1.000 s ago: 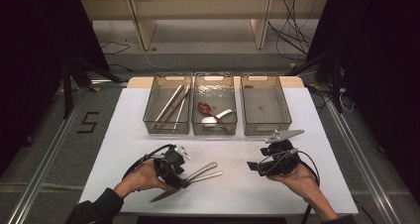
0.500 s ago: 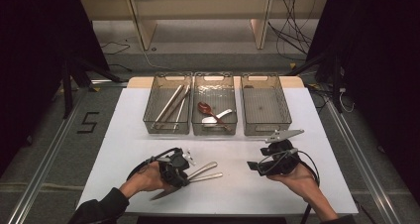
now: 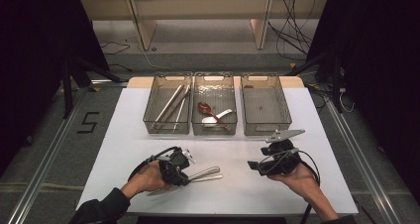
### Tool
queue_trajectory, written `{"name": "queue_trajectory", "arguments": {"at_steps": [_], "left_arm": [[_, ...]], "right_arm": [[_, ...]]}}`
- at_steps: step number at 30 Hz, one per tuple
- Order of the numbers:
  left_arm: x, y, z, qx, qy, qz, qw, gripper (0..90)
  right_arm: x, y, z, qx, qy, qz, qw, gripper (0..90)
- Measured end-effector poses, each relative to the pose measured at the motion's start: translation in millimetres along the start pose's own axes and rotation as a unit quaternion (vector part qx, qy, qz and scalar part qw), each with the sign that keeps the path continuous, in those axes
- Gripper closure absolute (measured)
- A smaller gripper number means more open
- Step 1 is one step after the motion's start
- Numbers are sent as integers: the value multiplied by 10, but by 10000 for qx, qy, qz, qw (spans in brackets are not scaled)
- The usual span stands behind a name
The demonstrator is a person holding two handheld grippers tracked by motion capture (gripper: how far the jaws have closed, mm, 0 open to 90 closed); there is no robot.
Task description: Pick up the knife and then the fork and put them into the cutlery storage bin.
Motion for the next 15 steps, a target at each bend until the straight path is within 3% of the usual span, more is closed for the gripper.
{"name": "queue_trajectory", "arguments": {"at_steps": [8, 15], "left_arm": [[-14, 34, -19, -257, -202, -37, 9995, 798], [-9, 35, 4, -325, -112, -116, 9993, 799]], "right_arm": [[0, 1, -2, 5, 5, -4, 10000, 303], [-3, -5, -1, 10, 6, 0, 10000, 303]]}}
Point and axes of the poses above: each handheld gripper's, and its own axes: y roughly backward along the jaws, x roughly out of its underside, z roughly to its left, the point moved 3 cm from there along -y, roughly forward along the jaws, and after that the axes turned 3 degrees about x, right-handed, at the moved point
